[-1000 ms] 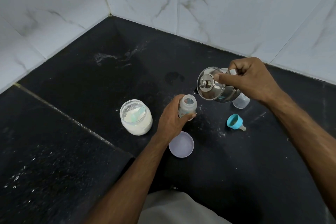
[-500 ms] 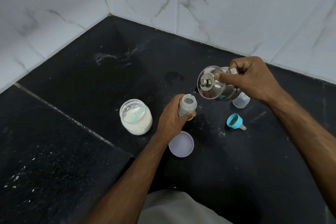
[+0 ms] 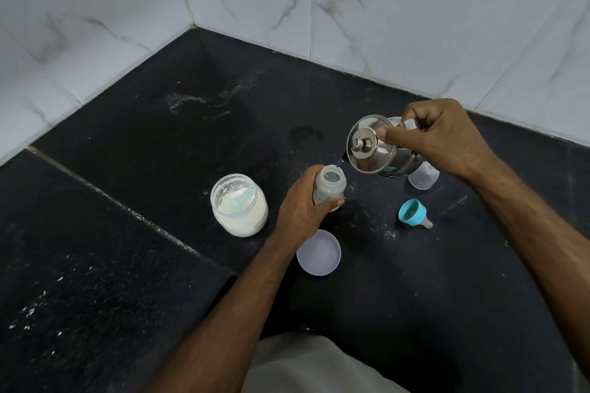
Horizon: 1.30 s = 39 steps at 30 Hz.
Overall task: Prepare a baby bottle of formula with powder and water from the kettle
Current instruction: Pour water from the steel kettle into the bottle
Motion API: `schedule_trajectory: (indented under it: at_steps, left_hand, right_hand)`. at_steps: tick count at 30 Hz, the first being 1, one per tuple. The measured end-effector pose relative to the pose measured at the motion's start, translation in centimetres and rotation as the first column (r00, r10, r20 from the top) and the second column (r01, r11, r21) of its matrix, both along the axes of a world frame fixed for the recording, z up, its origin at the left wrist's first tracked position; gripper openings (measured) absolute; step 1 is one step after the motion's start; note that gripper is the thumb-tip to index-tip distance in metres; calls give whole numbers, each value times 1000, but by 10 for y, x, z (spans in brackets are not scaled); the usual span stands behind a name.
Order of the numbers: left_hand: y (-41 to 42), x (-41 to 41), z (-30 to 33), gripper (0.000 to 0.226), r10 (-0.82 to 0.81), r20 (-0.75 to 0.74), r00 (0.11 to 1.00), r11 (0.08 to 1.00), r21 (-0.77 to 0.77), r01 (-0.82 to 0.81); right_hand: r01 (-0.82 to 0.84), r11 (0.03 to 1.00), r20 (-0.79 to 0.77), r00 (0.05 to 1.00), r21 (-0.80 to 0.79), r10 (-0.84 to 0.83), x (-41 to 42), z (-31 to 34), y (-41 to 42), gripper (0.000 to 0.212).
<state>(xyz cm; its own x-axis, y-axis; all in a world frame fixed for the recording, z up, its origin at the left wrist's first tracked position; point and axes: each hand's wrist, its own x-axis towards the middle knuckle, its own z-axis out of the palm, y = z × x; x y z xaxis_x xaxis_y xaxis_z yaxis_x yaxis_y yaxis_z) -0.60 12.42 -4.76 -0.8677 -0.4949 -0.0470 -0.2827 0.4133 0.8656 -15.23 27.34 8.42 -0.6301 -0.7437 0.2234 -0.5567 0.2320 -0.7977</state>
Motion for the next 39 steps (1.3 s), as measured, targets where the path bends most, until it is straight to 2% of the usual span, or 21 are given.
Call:
schedule_trajectory:
  at_steps: [12, 22, 39]
  left_hand:
    - [-2, 2, -3, 58, -3, -52, 999, 1000, 1, 3]
    - [-2, 0, -5, 61, -5, -3, 1000, 1000, -3, 5]
    - [-1, 2, -2, 60, -2, -19, 1000, 1000, 5, 2]
  right_hand:
    - [1, 1000, 27, 1000, 1, -1, -1, -2, 0, 42]
    - [1, 1000, 6, 1000, 8, -1, 0, -1, -1, 41]
    - [-2, 1000, -2, 1000, 3, 2, 3, -1, -2, 41]
